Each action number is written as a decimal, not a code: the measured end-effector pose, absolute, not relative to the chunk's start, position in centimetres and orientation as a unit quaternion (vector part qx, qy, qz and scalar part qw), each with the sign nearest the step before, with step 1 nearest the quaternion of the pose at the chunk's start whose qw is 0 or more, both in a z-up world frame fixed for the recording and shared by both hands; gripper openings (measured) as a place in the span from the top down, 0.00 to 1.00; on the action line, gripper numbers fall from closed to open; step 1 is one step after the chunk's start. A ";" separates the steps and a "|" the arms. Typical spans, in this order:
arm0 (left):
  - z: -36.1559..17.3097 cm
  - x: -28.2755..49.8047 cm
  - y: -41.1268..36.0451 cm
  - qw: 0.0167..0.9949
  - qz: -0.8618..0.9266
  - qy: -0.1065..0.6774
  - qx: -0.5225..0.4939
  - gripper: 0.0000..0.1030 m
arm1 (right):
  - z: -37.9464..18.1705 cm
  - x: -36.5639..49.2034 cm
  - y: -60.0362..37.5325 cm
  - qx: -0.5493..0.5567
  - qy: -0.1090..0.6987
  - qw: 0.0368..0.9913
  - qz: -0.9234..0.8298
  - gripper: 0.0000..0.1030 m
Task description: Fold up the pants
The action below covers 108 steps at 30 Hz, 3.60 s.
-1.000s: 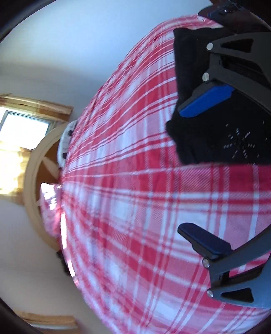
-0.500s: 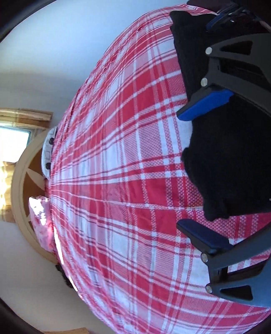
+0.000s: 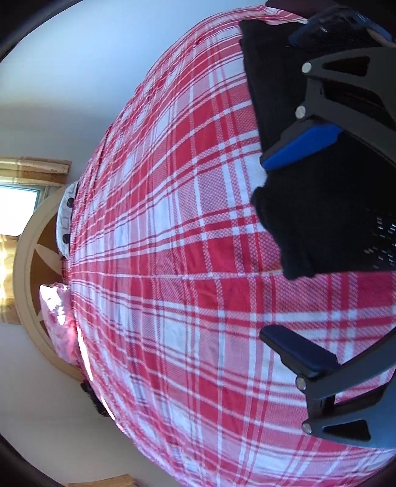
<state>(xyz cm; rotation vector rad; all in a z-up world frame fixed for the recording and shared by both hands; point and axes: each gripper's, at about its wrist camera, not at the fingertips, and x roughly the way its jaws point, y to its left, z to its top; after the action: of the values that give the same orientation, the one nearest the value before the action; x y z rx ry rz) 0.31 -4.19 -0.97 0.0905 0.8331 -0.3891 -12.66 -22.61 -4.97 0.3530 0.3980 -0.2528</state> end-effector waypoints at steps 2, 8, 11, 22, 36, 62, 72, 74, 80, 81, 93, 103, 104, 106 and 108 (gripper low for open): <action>-0.8 -0.3 -3.6 0.897 -0.184 0.400 0.048 0.00 | -4.6 -14.0 -23.4 0.232 0.165 0.953 -0.107 0.80; -1.5 -1.8 -2.1 0.899 -0.171 0.403 0.022 0.00 | -4.9 -17.8 -27.1 0.332 0.137 0.922 -0.145 0.79; -1.9 -2.4 -2.4 0.897 -0.172 0.405 0.030 0.00 | -5.0 -19.2 -27.8 0.334 0.143 0.916 -0.169 0.79; -2.9 -4.9 -3.2 0.877 -0.226 0.424 0.014 0.00 | -5.0 -20.8 -27.9 0.340 0.128 0.915 -0.173 0.47; -4.3 -5.0 -2.6 0.862 -0.238 0.447 -0.029 0.00 | -7.6 -20.8 -29.9 0.372 0.149 0.900 -0.173 0.40; -4.6 -4.8 -2.2 0.857 -0.252 0.448 -0.035 0.00 | -9.5 -19.2 -26.1 0.413 0.135 0.896 -0.091 0.68; -4.9 -5.3 -1.6 0.834 -0.302 0.453 -0.088 0.00 | -8.7 -18.7 -24.5 0.333 0.156 0.918 -0.146 0.69; -4.8 -5.2 -1.2 0.834 -0.300 0.452 -0.104 0.08 | -8.9 -19.2 -25.1 0.346 0.151 0.916 -0.139 0.69; -4.6 -5.3 -0.3 0.826 -0.299 0.460 -0.130 0.62 | -9.0 -18.6 -25.3 0.343 0.150 0.917 -0.139 0.68; -4.5 -5.4 -0.1 0.826 -0.300 0.458 -0.135 0.68 | -9.0 -18.6 -25.3 0.345 0.150 0.916 -0.139 0.68; -1.9 -6.8 -0.6 0.865 -0.282 0.402 -0.099 0.81 | -5.4 -17.5 -22.6 0.228 0.184 0.940 -0.175 0.69; 1.8 -4.5 6.1 0.921 -0.204 0.317 -0.095 0.83 | -0.7 -12.2 -18.7 0.180 0.171 0.965 -0.086 0.69; 1.7 -4.0 7.0 0.923 -0.192 0.317 -0.101 0.83 | -0.4 -11.2 -18.0 0.175 0.173 0.966 -0.072 0.69; 1.5 -2.9 8.6 0.927 -0.170 0.317 -0.107 0.84 | 0.1 -8.7 -16.3 0.163 0.177 0.970 -0.044 0.69; 1.5 -1.9 10.5 0.931 -0.146 0.316 -0.109 0.84 | 0.7 -6.4 -14.8 0.151 0.181 0.972 -0.019 0.70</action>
<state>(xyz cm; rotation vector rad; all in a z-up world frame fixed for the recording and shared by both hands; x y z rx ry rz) -1.87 10.51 1.54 -0.2241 0.6466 -0.2996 -6.40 -14.80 0.73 0.3046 0.3658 -0.0386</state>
